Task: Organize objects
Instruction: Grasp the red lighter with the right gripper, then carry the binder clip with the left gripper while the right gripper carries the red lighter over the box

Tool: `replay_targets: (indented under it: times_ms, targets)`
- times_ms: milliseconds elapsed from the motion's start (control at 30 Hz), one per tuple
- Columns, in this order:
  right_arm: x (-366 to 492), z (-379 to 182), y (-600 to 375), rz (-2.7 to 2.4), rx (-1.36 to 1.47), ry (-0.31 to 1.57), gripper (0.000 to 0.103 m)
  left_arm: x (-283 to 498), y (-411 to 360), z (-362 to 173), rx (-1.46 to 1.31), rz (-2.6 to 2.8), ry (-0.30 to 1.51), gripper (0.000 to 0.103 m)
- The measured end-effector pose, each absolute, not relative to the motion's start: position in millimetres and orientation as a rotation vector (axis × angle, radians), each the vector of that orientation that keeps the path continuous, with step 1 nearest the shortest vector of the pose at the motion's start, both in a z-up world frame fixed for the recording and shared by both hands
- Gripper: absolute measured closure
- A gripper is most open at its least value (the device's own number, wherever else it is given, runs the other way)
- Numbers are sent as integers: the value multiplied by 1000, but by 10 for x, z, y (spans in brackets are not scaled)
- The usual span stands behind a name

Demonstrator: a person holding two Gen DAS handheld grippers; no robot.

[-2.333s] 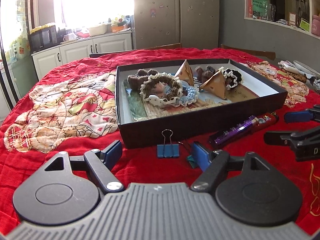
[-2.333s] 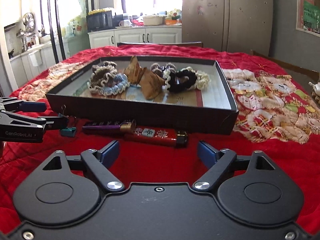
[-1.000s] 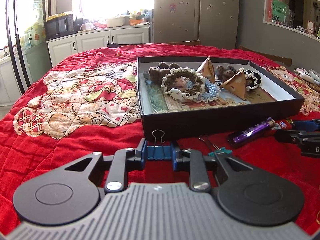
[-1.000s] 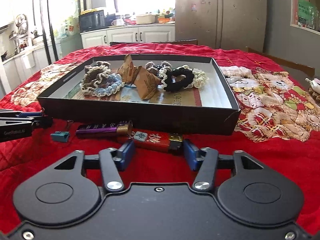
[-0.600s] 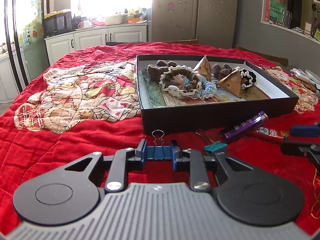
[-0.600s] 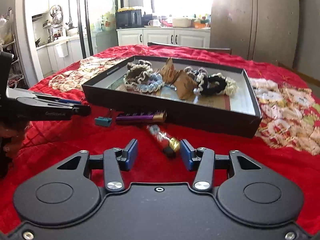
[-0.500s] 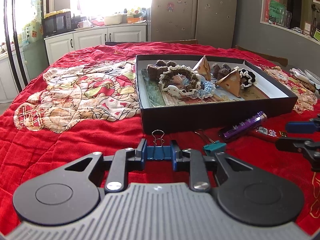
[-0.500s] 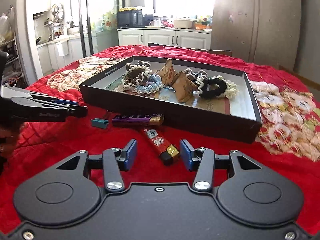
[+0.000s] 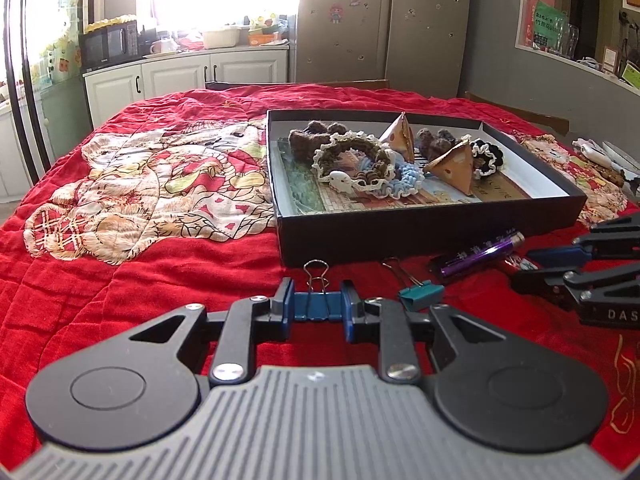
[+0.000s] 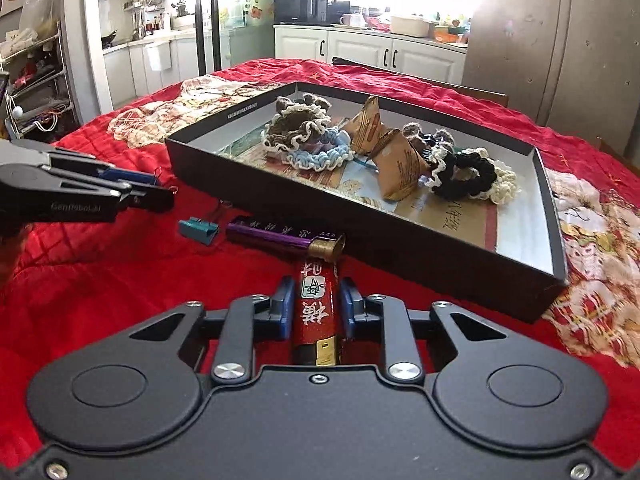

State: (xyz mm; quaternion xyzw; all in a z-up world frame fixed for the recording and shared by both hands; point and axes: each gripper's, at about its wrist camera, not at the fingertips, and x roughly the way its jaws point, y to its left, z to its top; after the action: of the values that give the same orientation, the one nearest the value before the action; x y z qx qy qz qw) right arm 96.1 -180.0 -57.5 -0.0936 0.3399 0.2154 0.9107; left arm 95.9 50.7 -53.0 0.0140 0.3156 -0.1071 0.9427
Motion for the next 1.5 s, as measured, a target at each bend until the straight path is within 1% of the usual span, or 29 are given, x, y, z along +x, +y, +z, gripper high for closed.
replay_targets:
  times_ms: [100, 433, 833, 1200, 1500]
  targets:
    - [878, -536, -1842, 443, -164, 702, 80, 937, 499, -491, 25, -230, 636, 76]
    - [679, -202, -2060, 431, -69, 608, 80, 821, 388, -250, 30, -274, 580, 76]
    - [952, -18, -2228, 390, 31, 563, 80, 1019, 267, -4, 37, -285, 524, 76]
    - [1432, -69, -2344, 257, 80, 551, 80, 1491, 148, -6, 25, -246, 532, 76]
    - [1717, -221, -2451, 161, 114, 556, 80, 1782, 102, -135, 16, -210, 527, 76]
